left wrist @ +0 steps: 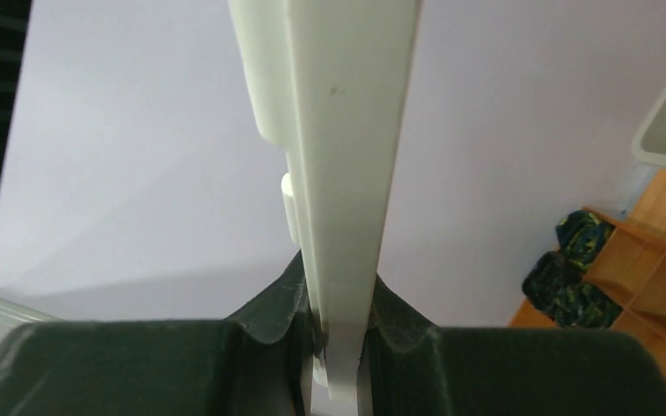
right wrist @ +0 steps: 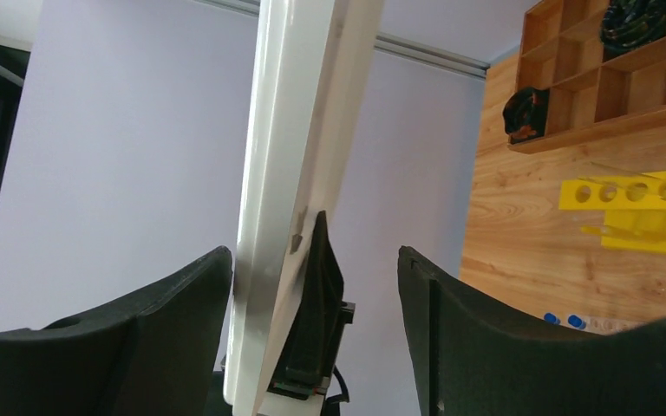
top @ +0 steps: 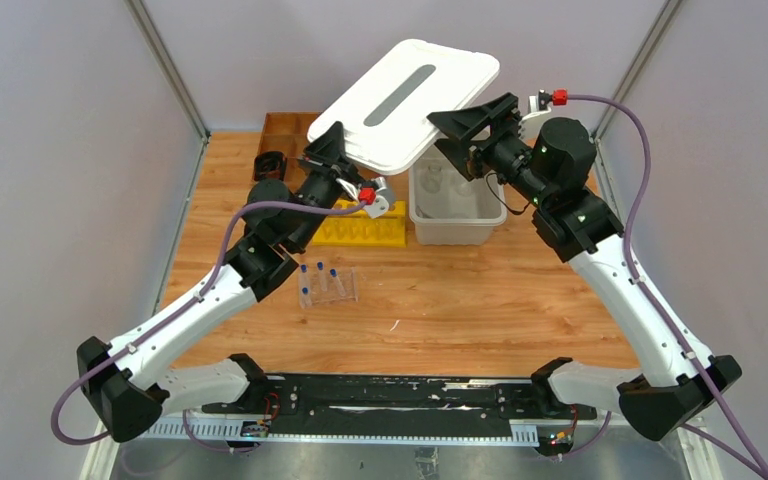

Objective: Organize the chemistry lab equipment

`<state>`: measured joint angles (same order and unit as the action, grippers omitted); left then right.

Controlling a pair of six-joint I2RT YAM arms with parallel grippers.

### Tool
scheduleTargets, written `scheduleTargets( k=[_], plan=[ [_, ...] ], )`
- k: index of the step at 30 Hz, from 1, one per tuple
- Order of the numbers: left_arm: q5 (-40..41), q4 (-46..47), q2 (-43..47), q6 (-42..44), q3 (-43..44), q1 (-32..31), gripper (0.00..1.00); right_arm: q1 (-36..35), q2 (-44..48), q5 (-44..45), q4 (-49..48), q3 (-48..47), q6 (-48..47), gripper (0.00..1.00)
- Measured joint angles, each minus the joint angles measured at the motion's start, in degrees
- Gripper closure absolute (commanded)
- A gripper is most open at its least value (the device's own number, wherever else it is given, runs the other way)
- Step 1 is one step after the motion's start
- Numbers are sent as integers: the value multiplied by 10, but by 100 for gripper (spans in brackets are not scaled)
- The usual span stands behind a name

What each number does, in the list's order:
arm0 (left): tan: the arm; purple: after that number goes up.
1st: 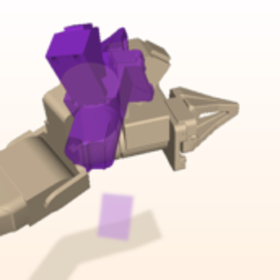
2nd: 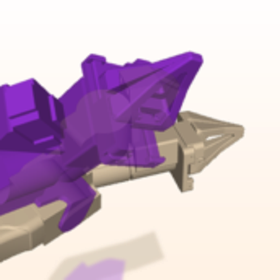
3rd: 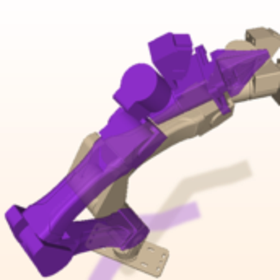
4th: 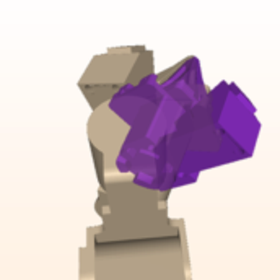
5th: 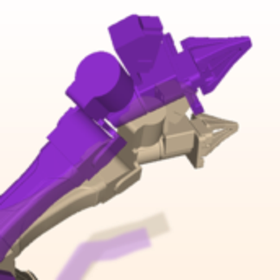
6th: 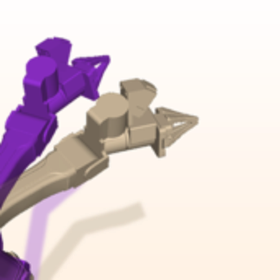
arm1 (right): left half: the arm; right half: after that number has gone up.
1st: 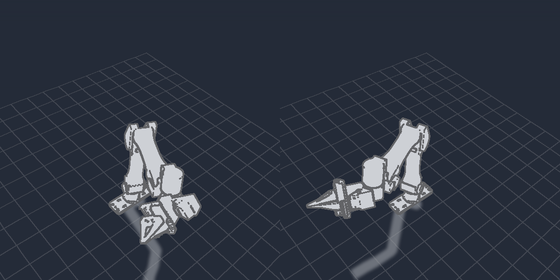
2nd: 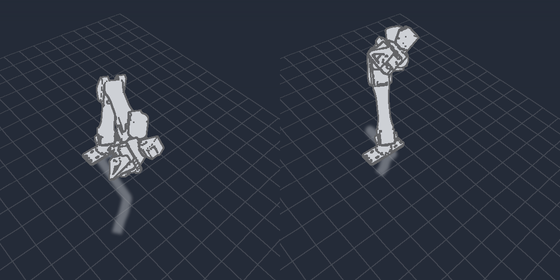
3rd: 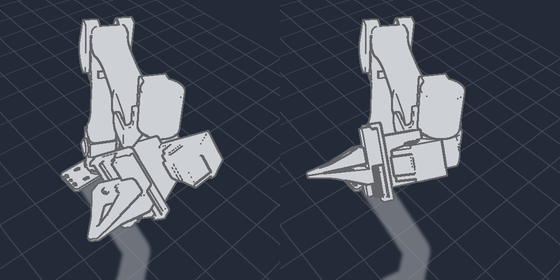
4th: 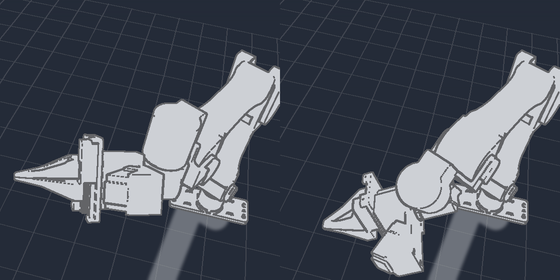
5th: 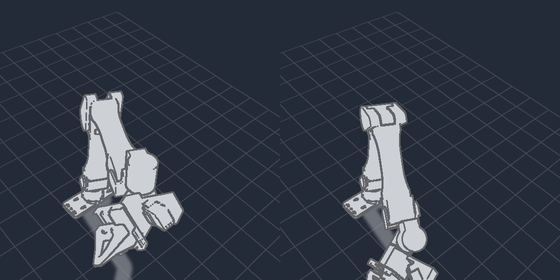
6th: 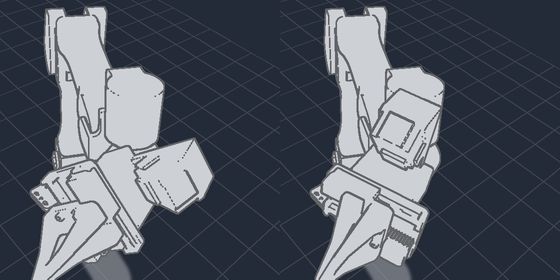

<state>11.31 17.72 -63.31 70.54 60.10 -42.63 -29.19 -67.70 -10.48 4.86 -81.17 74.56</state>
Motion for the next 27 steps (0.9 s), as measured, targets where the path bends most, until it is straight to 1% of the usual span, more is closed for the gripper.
scheduleTargets(
  k=[4,7,9,10,14,15,16,17,18,19,20,21,22,24,26,27],
  plan=[
    [-14,26,3,63,-9,0,100,1,0,1,17,0,-12,28],
    [-26,37,11,105,-21,0,100,1,-1,2,19,0,-19,34],
    [-38,42,18,133,-33,0,100,1,-5,2,18,-1,-22,44],
    [-43,44,20,145,-38,0,100,2,-7,2,17,-1,-23,53],
    [-64,48,25,179,-55,0,100,2,-16,2,15,-1,-26,80],
    [-64,49,25,186,-58,0,97,2,-19,2,12,-1,-19,87],
    [-65,49,25,190,-61,0,89,3,-20,2,5,-1,-15,93],
    [-66,49,25,195,-66,0,70,3,-20,0,-3,-1,-9,98],
    [-66,49,25,194,-67,0,47,3,-20,-1,-3,-1,-11,100],
    [-69,53,25,196,-67,0,24,5,-20,-3,-3,-1,-10,100],
    [-72,53,26,203,-69,0,10,9,-21,-8,-8,-1,-11,100],
    [-77,55,26,205,-71,-1,2,16,-23,-15,-10,-1,-13,100],
    [-83,56,27,200,-75,-3,0,27,-25,-21,-9,-1,-17,100],
    [-92,36,32,189,-78,-4,0,63,-35,-39,-7,-1,-23,100],
    [-102,-28,42,160,-64,-4,0,113,-54,-66,-9,-1,-34,100],
    [-110,-80,46,139,-44,-4,0,139,-66,-84,-8,-1,-39,100]
  ],
)
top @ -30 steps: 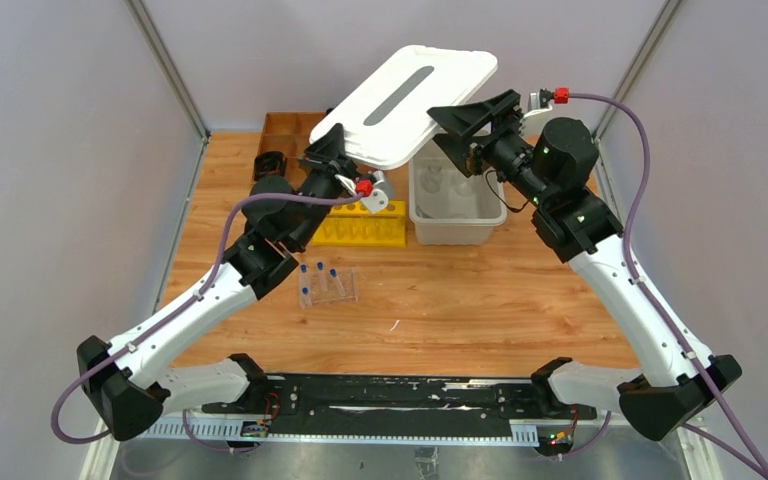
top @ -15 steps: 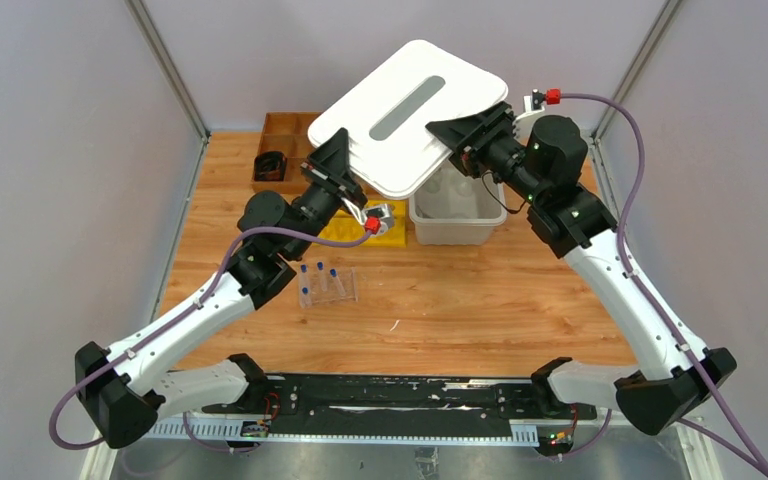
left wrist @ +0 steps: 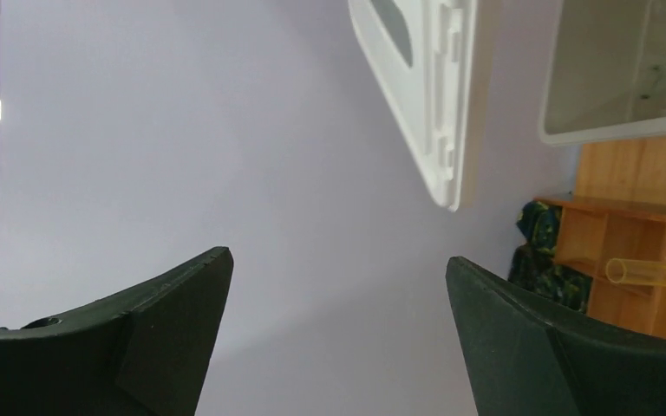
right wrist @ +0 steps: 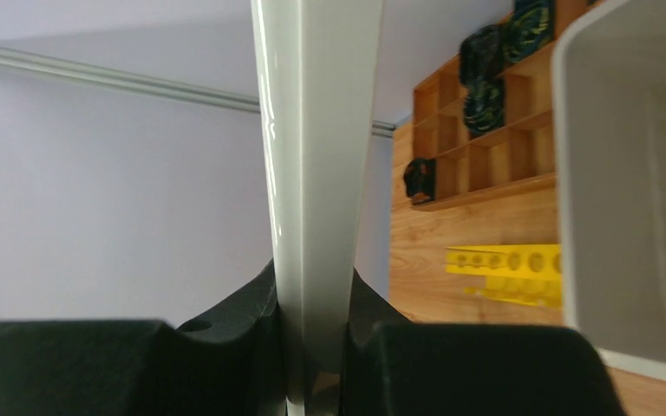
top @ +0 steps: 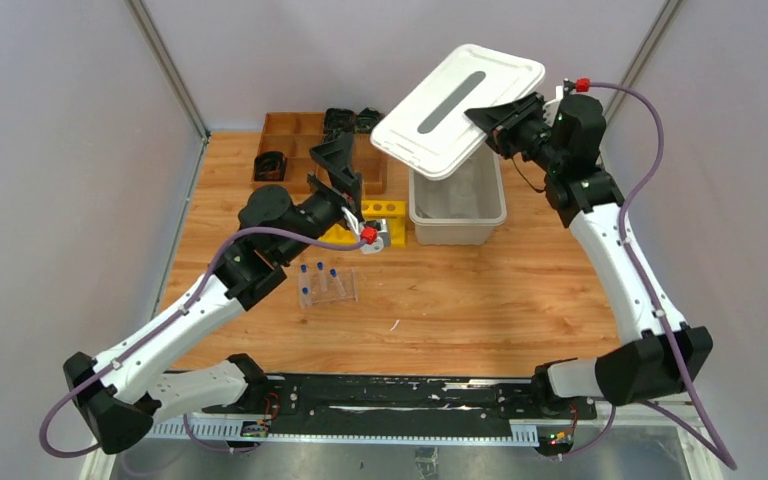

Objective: Organize the chemistry lab equipment

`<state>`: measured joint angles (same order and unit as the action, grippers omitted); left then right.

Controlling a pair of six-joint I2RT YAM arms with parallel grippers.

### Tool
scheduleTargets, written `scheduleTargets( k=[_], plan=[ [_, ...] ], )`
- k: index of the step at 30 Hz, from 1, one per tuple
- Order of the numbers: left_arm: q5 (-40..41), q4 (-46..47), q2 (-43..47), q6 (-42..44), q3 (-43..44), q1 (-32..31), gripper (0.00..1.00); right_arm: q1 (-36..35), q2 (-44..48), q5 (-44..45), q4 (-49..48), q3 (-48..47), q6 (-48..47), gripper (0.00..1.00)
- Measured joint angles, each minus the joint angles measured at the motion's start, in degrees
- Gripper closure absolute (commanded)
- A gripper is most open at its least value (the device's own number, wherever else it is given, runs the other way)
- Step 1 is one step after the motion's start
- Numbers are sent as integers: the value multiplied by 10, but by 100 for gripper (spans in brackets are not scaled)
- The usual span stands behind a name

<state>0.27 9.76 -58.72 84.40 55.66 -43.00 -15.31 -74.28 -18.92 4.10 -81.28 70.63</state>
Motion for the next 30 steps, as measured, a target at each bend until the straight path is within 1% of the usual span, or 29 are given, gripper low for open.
scheduleTargets(
  k=[5,9,13,17,22,25,28,30],
  plan=[
    [-37,-182,9,-85,97,0,0,94,-82,-90,28,-28,-46,100],
    [-54,-301,10,-161,141,0,0,125,-131,-166,44,-41,-78,100],
    [-55,-375,5,-219,153,0,0,136,-157,-220,54,-38,-103,100],
    [-53,-428,-7,-265,167,0,0,139,-159,-250,54,-23,-122,100],
    [-50,-463,-19,-306,185,0,0,139,-166,-272,60,-1,-150,100],
    [-53,-482,-28,-334,202,7,0,143,-188,-281,82,-1,-182,100],
    [-56,-493,-34,-354,213,17,0,152,-212,-280,132,-14,-223,96],
    [-57,-497,-34,-363,214,21,0,158,-227,-275,170,-35,-252,90]
  ],
)
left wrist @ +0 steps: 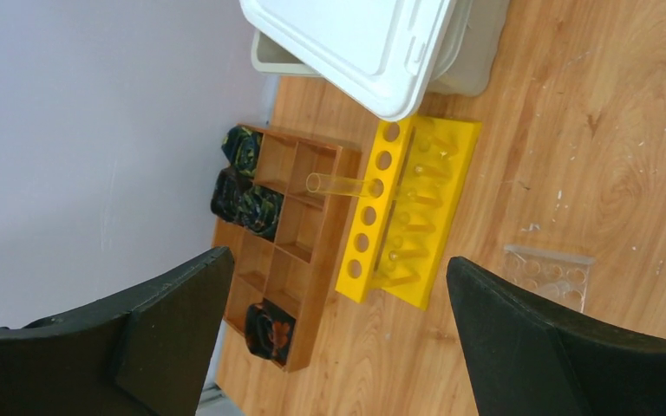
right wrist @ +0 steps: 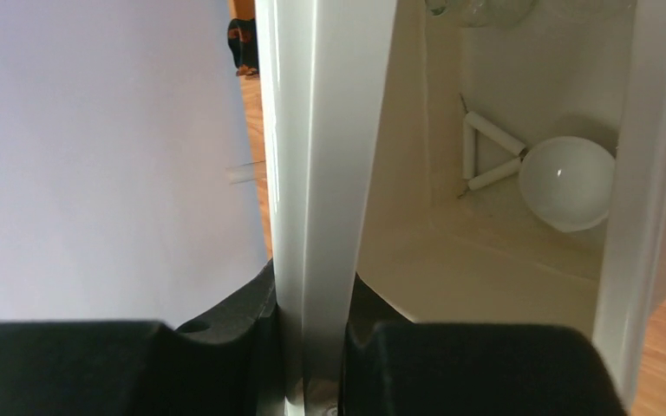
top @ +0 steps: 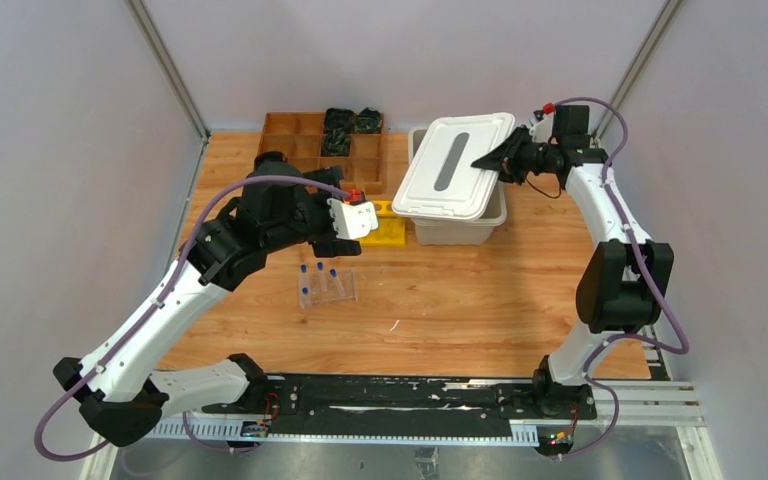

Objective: Organize the chemistry lab equipment

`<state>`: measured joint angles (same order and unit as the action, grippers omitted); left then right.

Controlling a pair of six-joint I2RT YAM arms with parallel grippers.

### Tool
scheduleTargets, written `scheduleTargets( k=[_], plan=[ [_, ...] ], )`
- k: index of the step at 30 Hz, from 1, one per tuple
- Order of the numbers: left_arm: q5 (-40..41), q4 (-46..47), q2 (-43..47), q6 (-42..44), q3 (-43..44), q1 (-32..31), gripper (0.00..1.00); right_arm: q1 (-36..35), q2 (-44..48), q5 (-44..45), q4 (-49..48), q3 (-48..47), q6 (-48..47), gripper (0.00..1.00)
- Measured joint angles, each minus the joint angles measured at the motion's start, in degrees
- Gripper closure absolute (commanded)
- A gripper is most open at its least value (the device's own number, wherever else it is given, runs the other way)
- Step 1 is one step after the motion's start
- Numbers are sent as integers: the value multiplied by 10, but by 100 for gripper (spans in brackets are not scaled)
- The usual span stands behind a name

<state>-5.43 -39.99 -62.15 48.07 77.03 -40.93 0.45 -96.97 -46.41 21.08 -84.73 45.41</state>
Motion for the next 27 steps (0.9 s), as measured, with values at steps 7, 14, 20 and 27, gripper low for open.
scheduleTargets(
  k=[7,14,20,27],
  plan=[
    [-5,-15,0,-19,0,1,0,2,-35,36,118,-97,-98,59],
    [-7,-20,0,-33,0,1,0,2,-93,116,230,-161,-177,51],
    [-8,-26,-1,-44,2,2,0,-1,-103,163,287,-200,-211,49],
    [-8,-40,-12,-63,15,8,0,-12,-105,240,329,-251,-240,44]
  ],
)
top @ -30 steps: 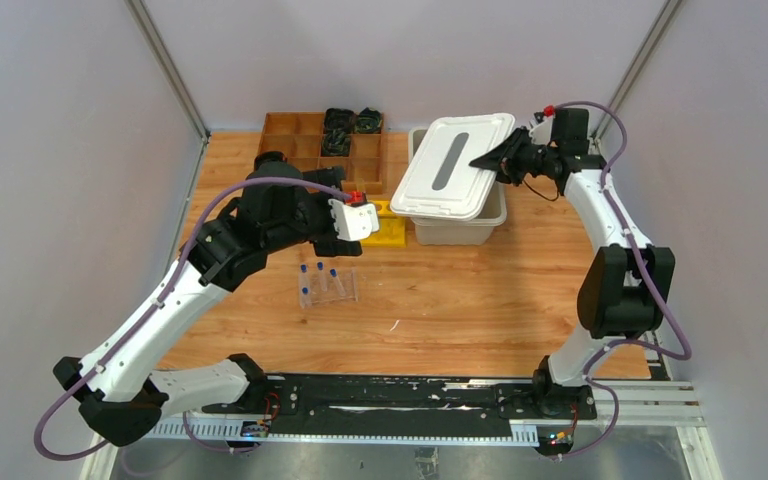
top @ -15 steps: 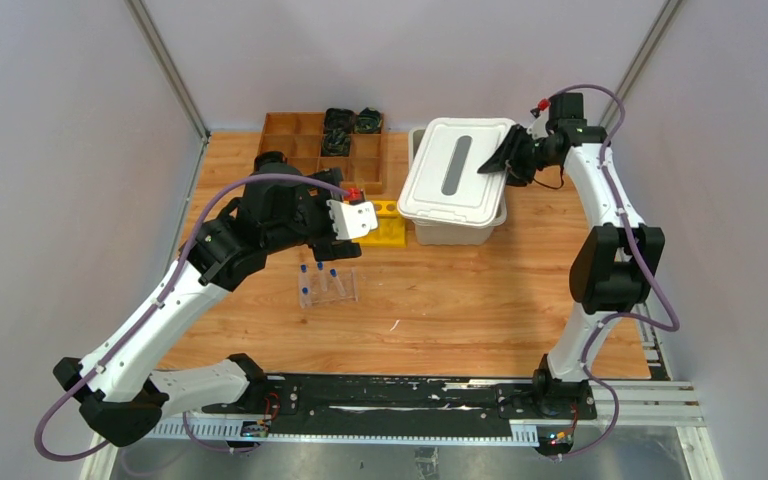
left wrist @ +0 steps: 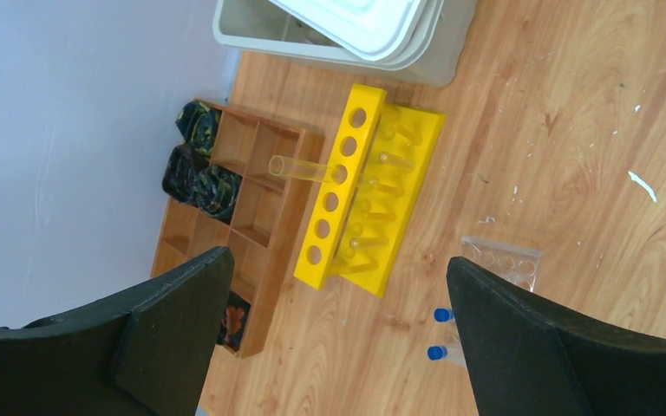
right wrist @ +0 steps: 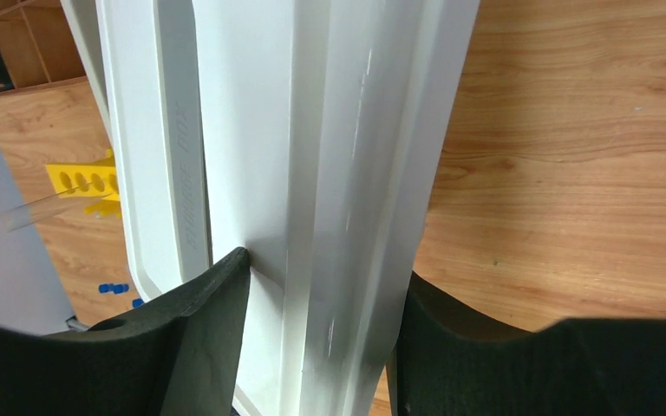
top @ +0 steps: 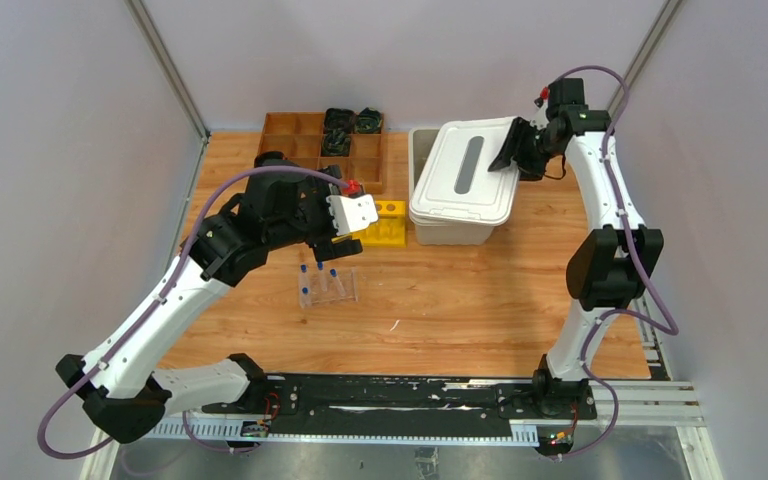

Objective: Organize the chemistry lab equipment

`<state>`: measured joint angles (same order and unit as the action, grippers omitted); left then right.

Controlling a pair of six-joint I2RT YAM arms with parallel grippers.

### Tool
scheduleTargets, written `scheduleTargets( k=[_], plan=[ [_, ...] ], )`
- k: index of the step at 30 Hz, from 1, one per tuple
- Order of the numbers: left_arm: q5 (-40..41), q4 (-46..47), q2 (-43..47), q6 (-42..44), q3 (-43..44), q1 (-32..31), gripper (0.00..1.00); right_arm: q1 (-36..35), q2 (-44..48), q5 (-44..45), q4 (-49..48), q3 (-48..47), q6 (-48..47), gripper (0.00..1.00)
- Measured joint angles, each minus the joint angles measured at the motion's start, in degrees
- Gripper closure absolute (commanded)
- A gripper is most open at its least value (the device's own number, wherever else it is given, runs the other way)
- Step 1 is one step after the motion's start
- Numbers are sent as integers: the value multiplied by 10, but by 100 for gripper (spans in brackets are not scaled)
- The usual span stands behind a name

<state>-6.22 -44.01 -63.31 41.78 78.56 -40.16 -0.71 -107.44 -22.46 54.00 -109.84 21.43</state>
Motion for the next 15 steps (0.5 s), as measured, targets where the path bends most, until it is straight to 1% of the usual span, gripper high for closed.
scheduleTargets(
  k=[6,10,15],
  plan=[
    [0,-10,-3,-7,1,3,0,-12,-13,39,11,-15,-14,40],
    [0,-14,-3,-9,2,3,0,-12,-27,46,12,-12,-17,32],
    [-3,-16,-3,-15,2,3,0,-12,-32,46,12,3,-18,27]
  ],
)
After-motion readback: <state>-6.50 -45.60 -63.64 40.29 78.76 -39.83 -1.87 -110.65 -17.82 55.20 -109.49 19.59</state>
